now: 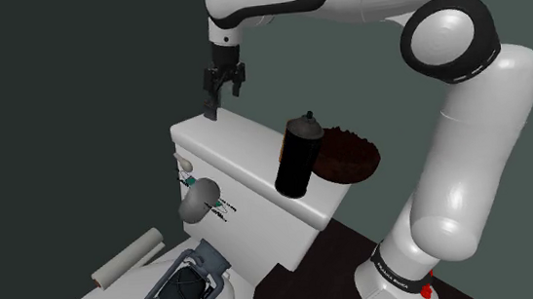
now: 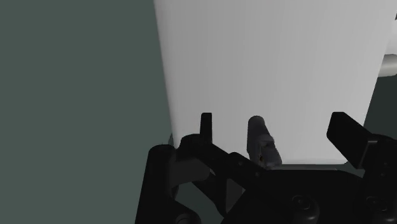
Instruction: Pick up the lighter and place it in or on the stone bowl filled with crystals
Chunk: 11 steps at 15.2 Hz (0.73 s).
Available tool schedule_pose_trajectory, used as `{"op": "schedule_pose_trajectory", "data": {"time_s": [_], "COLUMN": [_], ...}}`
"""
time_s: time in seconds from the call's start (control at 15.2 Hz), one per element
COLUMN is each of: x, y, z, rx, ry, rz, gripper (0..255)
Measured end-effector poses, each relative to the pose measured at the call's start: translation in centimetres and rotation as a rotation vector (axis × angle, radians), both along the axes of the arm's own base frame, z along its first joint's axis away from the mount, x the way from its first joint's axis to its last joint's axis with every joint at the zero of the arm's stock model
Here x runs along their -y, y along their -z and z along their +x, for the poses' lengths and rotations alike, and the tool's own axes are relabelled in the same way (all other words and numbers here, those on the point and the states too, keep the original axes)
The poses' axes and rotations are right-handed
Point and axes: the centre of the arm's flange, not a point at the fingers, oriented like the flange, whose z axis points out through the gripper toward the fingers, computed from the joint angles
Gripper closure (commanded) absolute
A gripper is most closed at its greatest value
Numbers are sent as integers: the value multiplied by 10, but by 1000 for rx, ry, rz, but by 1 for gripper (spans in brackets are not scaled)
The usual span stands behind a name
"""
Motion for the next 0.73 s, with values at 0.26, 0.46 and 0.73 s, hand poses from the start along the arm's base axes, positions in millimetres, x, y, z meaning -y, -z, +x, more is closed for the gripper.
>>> {"op": "schedule_pose_trajectory", "data": {"time_s": [0.26,0.46,0.73], "x": [-13,-16,-14], "y": [11,16,30], "z": [45,51,52], "rx": [6,13,27], "ry": [-12,-13,-11], "rz": [-5,-6,-5], "gripper": [0,0,0]}}
